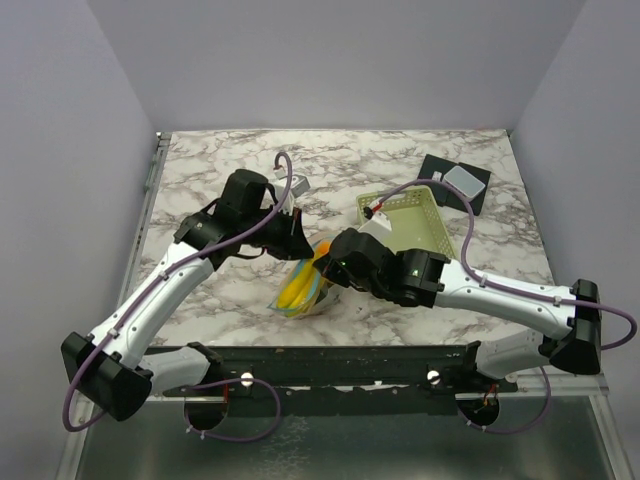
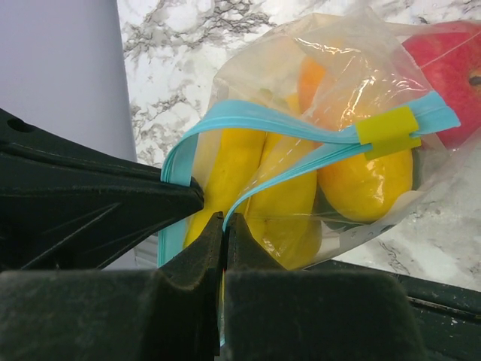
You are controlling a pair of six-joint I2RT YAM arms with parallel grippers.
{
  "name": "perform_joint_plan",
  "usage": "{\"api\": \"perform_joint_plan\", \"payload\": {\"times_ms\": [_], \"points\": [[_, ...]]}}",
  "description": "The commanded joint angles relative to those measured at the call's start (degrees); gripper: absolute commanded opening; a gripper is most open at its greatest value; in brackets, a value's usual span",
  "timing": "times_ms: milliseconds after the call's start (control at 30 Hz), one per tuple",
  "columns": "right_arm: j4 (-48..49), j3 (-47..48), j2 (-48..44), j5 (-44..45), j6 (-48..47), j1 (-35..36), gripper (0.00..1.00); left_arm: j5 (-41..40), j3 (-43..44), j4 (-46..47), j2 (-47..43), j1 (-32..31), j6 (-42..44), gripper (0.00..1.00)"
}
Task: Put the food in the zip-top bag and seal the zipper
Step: Adjust the zipper food storage bag at the center of the board.
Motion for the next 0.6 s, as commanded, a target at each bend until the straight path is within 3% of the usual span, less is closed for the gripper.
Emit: {"api": "perform_joint_plan", "payload": {"times_ms": [0,300,433,567], "points": [[3.8,0.1,-2.1,3.4,-3.8,0.4,0.01,-0.2,5.5,-1.1,0.9,-0.5,0.7,0.0],[-6.1,3.3,-7.4,8.3,-10.4,-0.3,0.01,-21.5,15.3,-14.4,-1.3,-0.5,2.6,0.0],[-9.8,2.0,-10.7,10.6,-10.6,-1.9,0.01,-22.8,15.3,-15.5,-3.3,-0.4,1.4,0.0],[-6.1,-5.0,-11.3,6.9,-10.7,-6.3,0.01,-22.6,7.9,-10.1,-3.7,-0.4,-1.0,0.0]]}}
